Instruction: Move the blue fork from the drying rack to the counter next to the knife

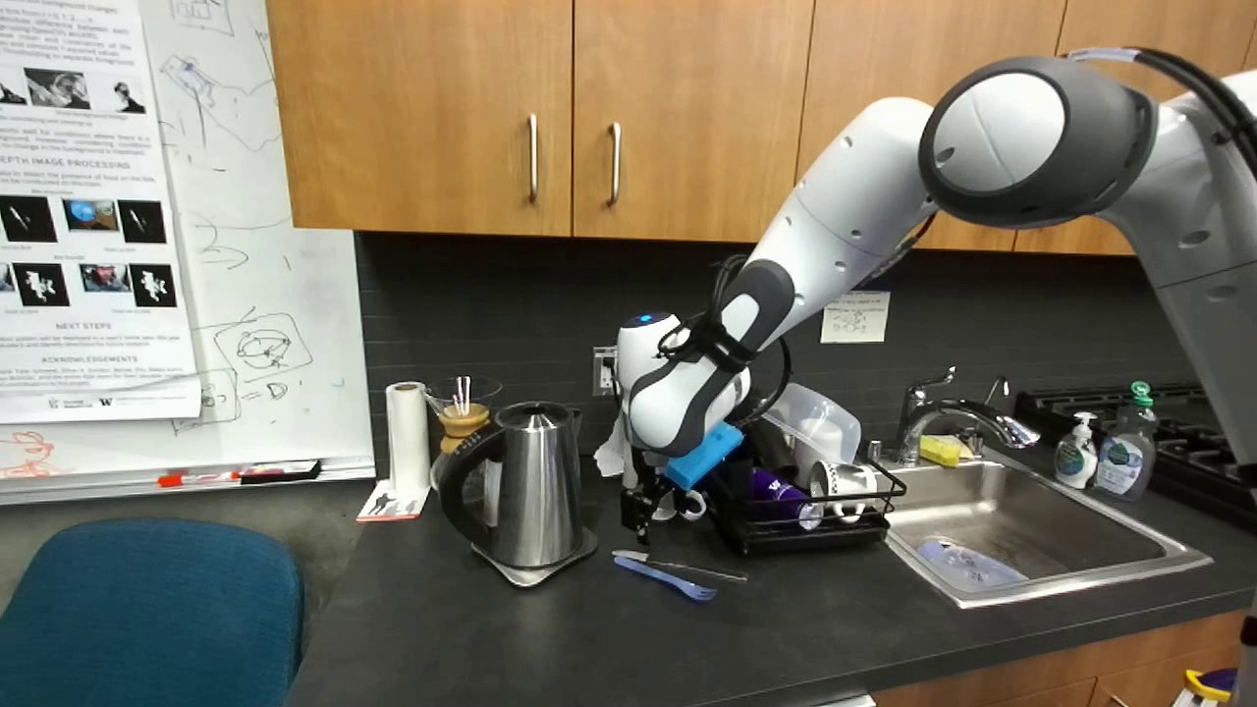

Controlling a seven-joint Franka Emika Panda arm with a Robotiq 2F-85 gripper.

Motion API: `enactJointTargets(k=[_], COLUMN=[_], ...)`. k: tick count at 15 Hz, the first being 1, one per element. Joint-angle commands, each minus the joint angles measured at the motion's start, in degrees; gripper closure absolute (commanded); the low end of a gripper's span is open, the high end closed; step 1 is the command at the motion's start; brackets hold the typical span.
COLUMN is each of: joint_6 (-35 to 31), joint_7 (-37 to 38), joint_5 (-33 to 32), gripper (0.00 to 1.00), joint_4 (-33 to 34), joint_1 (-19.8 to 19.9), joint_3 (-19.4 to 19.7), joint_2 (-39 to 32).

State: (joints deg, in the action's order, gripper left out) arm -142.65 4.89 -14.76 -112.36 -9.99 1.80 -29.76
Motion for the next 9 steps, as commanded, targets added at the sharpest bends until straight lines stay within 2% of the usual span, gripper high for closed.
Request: enactJointTargets(k=[1,9], joint_6=[-0.5,1.5], joint_7=[4.9,15.3], joint_5=[-2.3,-5.4], gripper=[0.00,0.00], joint_4=[-6.2,-13.9], joint_1=[-0.8,-1.0], joint_3=[2.2,1.4], joint_2=[7.7,18.2])
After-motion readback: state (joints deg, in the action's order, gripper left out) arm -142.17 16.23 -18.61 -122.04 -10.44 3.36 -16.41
